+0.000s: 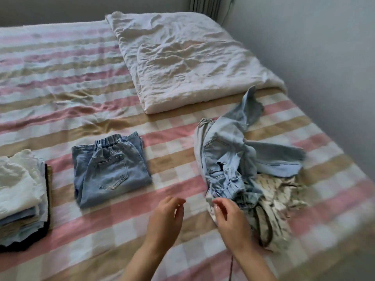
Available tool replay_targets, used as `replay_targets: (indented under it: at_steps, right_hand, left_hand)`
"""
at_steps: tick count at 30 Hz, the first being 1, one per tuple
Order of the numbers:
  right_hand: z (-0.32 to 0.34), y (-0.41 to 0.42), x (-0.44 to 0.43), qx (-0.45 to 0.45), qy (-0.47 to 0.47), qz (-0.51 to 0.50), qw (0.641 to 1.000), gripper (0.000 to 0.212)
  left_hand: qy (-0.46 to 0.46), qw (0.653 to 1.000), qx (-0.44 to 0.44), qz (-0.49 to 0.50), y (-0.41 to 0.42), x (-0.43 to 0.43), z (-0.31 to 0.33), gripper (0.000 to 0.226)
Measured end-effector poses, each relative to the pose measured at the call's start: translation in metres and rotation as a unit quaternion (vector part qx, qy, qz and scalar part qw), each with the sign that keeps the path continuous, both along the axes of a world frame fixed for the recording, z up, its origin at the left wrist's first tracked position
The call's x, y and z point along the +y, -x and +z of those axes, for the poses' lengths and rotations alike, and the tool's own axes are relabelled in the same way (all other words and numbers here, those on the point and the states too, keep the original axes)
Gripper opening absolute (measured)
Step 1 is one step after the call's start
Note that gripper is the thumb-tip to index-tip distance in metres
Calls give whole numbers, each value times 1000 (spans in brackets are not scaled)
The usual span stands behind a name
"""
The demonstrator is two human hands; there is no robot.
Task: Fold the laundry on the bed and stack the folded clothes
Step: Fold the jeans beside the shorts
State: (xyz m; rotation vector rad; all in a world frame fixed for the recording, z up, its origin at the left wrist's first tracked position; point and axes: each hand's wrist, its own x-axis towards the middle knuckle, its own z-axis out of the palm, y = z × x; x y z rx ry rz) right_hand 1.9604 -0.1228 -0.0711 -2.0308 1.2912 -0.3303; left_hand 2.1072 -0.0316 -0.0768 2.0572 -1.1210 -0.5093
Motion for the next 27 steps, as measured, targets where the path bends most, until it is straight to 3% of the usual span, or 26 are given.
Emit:
replay_targets:
  at_steps: [9, 11, 14, 17, 21, 27]
  right_hand:
    - [-6, 134, -47, 48, 13, -105, 993, 17]
    - [-18, 142, -57, 56, 7, -99, 993, 22]
    - [-39, 135, -75, 81, 34, -52, 995, 34]
    - [-54, 113, -91, 103, 96, 10, 990, 44]
    - [-69, 95, -102, 159, 118, 51, 979, 56]
    - [-54, 87, -101, 196, 131, 81, 968, 52]
  left_hand:
    - [-42, 993, 66, -87, 117, -87, -18, 15]
    - [-29, 994, 94, -55, 125, -101, -23, 26]
    - [-8, 999, 32, 6, 128, -126, -36, 51]
    - [-52, 997, 51, 30, 126, -148, -46, 68]
    - [-30, 993, 72, 91, 124, -160, -56, 53]
    - [4, 948, 239, 209, 88, -140, -34, 44]
